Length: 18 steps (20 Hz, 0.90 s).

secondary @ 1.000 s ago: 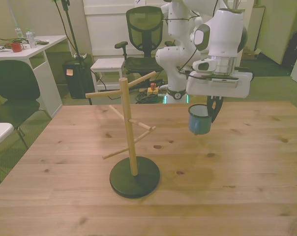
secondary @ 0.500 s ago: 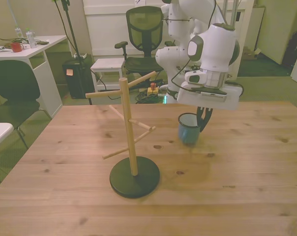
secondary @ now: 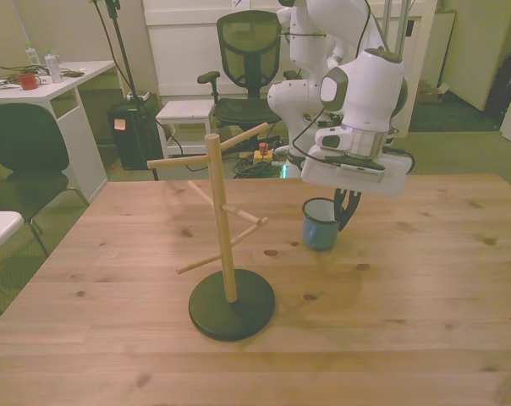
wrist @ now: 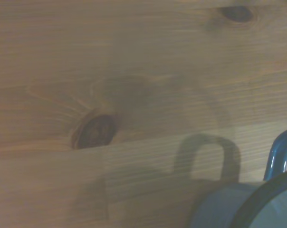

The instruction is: Unload the mug

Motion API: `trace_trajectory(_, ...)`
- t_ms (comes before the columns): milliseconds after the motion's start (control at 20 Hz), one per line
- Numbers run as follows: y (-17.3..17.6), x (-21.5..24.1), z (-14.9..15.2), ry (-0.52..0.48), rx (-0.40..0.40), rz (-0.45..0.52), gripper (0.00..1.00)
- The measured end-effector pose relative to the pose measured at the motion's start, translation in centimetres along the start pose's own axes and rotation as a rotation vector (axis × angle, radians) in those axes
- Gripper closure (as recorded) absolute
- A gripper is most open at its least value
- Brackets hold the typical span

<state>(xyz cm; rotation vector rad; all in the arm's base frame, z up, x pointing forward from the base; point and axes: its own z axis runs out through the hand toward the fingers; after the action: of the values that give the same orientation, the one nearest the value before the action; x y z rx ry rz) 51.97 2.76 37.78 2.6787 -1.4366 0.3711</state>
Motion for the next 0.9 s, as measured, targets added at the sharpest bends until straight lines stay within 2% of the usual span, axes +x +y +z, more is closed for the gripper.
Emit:
trace_trajectory(350, 0.11, -0.17, 0.37, 0.009, 0.015, 0.011, 1.00)
trace_trajectory(400, 0.12, -0.18, 0.39, 0.010, 0.016, 0.011, 0.00)
trace_trajectory(900, 0.47, -0.97, 0.12, 0.013, 0.031, 0.001, 0.00)
